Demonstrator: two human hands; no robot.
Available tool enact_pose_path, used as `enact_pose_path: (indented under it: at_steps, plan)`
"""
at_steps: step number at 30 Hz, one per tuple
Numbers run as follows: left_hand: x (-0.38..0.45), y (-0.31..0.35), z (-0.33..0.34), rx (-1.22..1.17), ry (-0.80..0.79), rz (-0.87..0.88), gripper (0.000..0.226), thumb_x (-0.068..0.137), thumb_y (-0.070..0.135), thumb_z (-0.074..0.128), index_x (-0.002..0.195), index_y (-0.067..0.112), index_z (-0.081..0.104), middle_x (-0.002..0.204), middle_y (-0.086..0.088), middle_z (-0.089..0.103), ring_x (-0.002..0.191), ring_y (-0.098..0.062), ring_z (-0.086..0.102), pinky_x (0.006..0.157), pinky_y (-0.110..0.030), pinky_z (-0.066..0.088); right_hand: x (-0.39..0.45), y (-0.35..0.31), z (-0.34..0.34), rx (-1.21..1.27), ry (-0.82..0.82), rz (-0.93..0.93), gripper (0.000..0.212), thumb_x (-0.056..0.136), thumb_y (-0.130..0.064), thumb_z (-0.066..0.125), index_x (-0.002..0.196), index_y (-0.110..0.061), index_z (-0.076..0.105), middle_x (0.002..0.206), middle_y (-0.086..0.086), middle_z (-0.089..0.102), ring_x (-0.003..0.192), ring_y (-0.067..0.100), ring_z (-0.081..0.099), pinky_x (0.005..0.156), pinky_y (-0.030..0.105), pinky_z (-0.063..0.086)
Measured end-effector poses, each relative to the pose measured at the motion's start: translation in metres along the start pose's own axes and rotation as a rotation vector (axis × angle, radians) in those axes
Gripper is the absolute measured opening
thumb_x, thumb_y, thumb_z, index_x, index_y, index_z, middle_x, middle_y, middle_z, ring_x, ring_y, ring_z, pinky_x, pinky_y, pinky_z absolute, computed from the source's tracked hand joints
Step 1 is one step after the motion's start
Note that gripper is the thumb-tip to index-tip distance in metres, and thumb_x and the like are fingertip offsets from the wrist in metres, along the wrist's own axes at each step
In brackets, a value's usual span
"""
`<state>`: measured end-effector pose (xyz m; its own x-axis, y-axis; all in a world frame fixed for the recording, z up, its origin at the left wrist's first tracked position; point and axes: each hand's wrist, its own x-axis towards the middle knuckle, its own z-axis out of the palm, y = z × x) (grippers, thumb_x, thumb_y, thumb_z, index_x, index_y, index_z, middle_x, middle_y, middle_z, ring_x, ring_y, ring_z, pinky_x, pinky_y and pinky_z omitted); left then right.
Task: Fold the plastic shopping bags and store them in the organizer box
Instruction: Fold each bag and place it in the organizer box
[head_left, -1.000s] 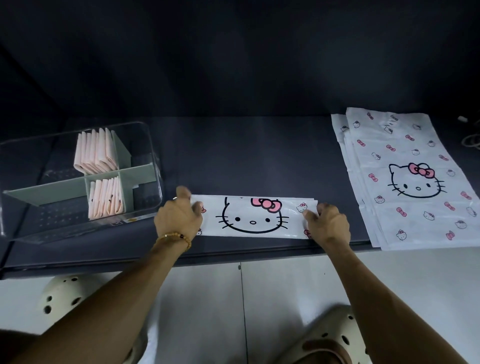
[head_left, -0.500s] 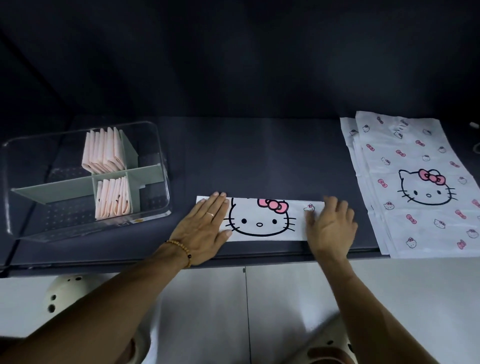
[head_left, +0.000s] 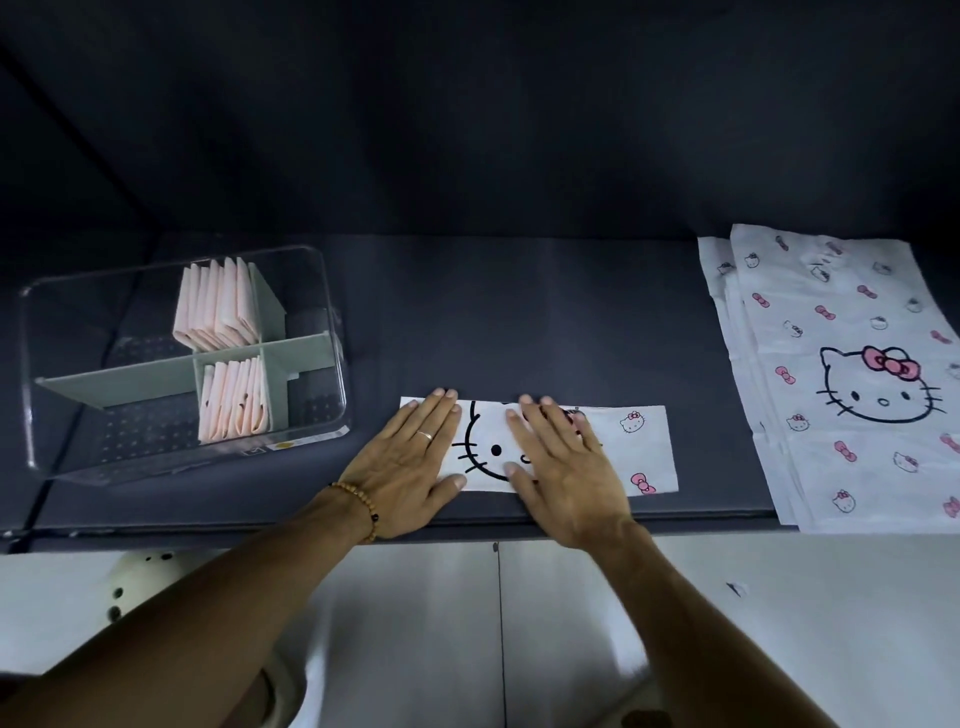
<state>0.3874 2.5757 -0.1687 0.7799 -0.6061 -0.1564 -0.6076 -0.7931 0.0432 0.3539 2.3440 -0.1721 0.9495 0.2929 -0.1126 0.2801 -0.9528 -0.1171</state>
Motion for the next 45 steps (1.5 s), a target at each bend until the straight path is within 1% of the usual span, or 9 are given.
enact_pose_path:
  at_steps: [13, 16, 19, 22, 30, 37, 40, 42, 45]
  plan:
    - [0.002, -0.002, 0.003, -0.04, 0.0, 0.009, 0.064, 0.093, 0.055, 0.011, 0.152, 0.029, 0.007, 0.16, -0.011, -0.003, 0.147, -0.024, -0.005, 0.12, -0.041, 0.004, -0.038, 0.092, -0.016, -0.109, -0.109, 0.21, 0.071, 0.095, -0.054, 0.002, 0.155, -0.017, 0.008, 0.162, 0.002, 0.005, 0.149, 0.019, 0.003, 0.12, 0.044, 0.009]
    - [0.0, 0.002, 0.001, -0.038, -0.009, -0.009, 0.061, 0.094, 0.056, 0.013, 0.151, 0.034, 0.007, 0.16, -0.011, -0.001, 0.147, -0.025, -0.004, 0.12, -0.04, 0.001, -0.038, 0.082, -0.025, -0.147, -0.072, 0.339, 0.063, 0.1, -0.044, 0.022, 0.153, -0.01, 0.019, 0.16, 0.011, 0.015, 0.148, 0.027, 0.011, 0.118, 0.048, 0.011]
    - [-0.011, 0.011, -0.002, 0.003, -0.022, -0.076, 0.067, 0.091, 0.063, 0.013, 0.151, 0.034, 0.009, 0.159, -0.014, 0.004, 0.147, -0.029, 0.002, 0.118, -0.047, 0.004, -0.032, 0.041, -0.035, -0.127, 0.124, 0.229, 0.045, 0.094, -0.029, 0.041, 0.133, -0.008, 0.051, 0.133, 0.016, 0.052, 0.12, 0.035, 0.049, 0.099, 0.047, 0.04]
    - [-0.029, 0.022, -0.007, 0.028, -0.028, -0.151, 0.082, 0.08, 0.076, 0.018, 0.148, 0.032, 0.019, 0.156, -0.017, 0.017, 0.142, -0.035, 0.018, 0.112, -0.051, 0.016, -0.03, -0.007, -0.029, -0.092, 0.112, 0.017, 0.036, 0.089, -0.032, 0.042, 0.116, -0.015, 0.06, 0.104, 0.005, 0.058, 0.093, 0.027, 0.056, 0.08, 0.041, 0.044]
    - [-0.063, 0.01, -0.011, 0.034, 0.016, 0.099, 0.05, 0.091, 0.045, 0.046, 0.14, 0.035, 0.037, 0.148, 0.007, 0.039, 0.123, -0.028, 0.039, 0.091, -0.041, 0.042, -0.036, -0.025, -0.028, -0.028, -0.018, 0.034, 0.05, 0.093, -0.025, 0.046, 0.141, -0.013, 0.041, 0.147, 0.004, 0.039, 0.138, 0.021, 0.033, 0.113, 0.041, 0.027]
    - [-0.044, 0.027, -0.037, -0.412, 0.051, -0.248, 0.038, 0.097, 0.049, 0.028, 0.088, 0.026, 0.057, 0.095, 0.004, 0.066, 0.094, -0.021, 0.051, 0.073, -0.031, 0.043, -0.033, -0.057, -0.025, 0.273, 0.069, 0.029, 0.034, 0.097, -0.03, 0.051, 0.127, -0.018, 0.062, 0.14, -0.003, 0.053, 0.131, 0.015, 0.046, 0.097, 0.034, 0.042]
    - [-0.042, 0.018, -0.052, -0.948, 0.016, -0.355, 0.033, 0.082, 0.052, 0.062, 0.07, 0.021, 0.062, 0.066, 0.009, 0.062, 0.065, -0.009, 0.055, 0.057, -0.023, 0.041, -0.027, -0.049, -0.032, 0.601, 0.098, 0.17, 0.024, 0.097, -0.027, 0.055, 0.081, -0.016, 0.069, 0.082, -0.002, 0.068, 0.074, 0.01, 0.057, 0.066, 0.027, 0.042]
    - [-0.041, 0.011, -0.058, -1.294, -0.032, -0.359, 0.012, 0.079, 0.033, 0.075, 0.083, 0.022, 0.074, 0.079, 0.013, 0.071, 0.074, -0.003, 0.064, 0.068, -0.019, 0.05, -0.022, -0.04, -0.039, 0.868, 0.04, 0.317, 0.044, 0.096, -0.028, 0.057, 0.058, -0.012, 0.043, 0.056, 0.0, 0.042, 0.054, 0.012, 0.037, 0.055, 0.031, 0.036]
    - [-0.031, 0.014, -0.054, -1.292, -0.013, -0.397, 0.013, 0.086, 0.021, 0.068, 0.097, 0.015, 0.074, 0.094, 0.01, 0.073, 0.088, -0.007, 0.067, 0.079, -0.018, 0.052, -0.019, -0.034, -0.043, 1.093, -0.09, 0.43, 0.036, 0.098, -0.03, 0.054, 0.075, -0.003, 0.062, 0.075, 0.015, 0.062, 0.069, 0.013, 0.053, 0.069, 0.032, 0.057]
